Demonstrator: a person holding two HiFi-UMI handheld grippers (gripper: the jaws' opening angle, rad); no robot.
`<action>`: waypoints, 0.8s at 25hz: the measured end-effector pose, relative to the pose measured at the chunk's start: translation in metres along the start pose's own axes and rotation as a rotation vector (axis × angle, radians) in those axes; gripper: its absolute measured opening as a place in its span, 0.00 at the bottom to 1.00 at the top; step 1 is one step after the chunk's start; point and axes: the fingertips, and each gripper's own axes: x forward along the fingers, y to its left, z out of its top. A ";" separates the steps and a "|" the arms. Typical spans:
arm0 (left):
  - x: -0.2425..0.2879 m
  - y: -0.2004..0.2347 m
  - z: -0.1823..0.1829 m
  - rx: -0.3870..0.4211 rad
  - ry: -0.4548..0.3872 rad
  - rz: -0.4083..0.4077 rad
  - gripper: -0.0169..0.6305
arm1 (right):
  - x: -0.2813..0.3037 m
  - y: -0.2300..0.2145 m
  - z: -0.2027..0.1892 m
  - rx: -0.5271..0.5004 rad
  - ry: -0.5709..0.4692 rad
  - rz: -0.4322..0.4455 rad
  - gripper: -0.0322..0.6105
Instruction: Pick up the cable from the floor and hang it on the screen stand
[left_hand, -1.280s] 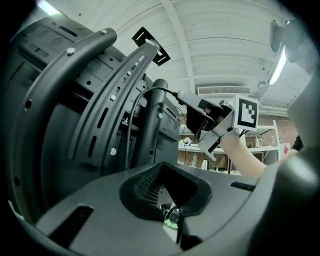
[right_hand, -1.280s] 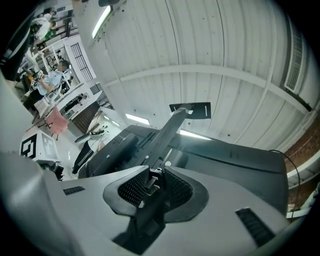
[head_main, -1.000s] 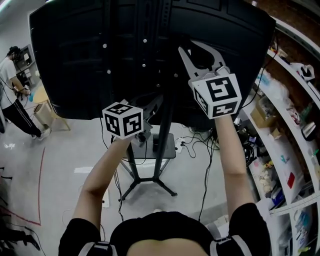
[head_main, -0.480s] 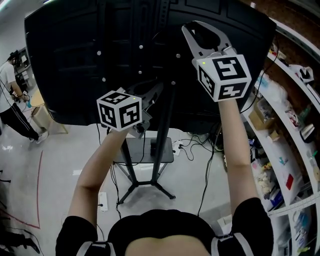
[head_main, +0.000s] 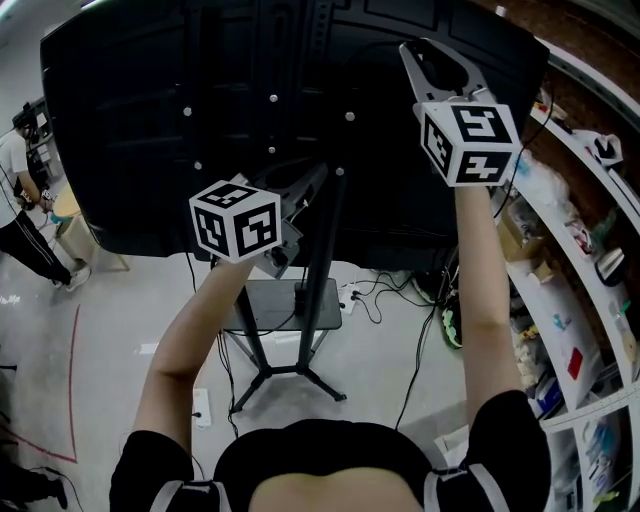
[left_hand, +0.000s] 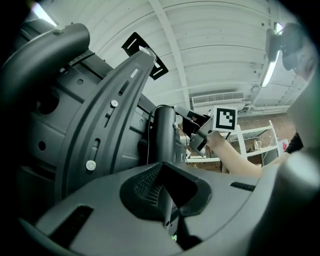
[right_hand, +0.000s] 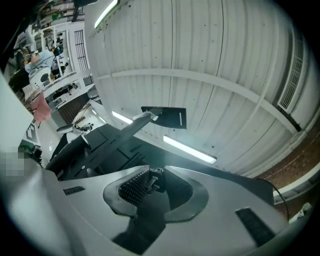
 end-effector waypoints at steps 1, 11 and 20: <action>0.000 0.001 -0.001 0.000 0.001 0.003 0.03 | -0.002 -0.004 -0.003 -0.001 0.006 -0.008 0.22; -0.004 -0.001 -0.008 0.009 0.018 0.001 0.03 | -0.035 -0.015 -0.039 0.011 0.063 -0.053 0.22; -0.015 -0.009 -0.018 0.026 0.020 -0.003 0.03 | -0.069 0.007 -0.065 0.046 0.108 -0.056 0.22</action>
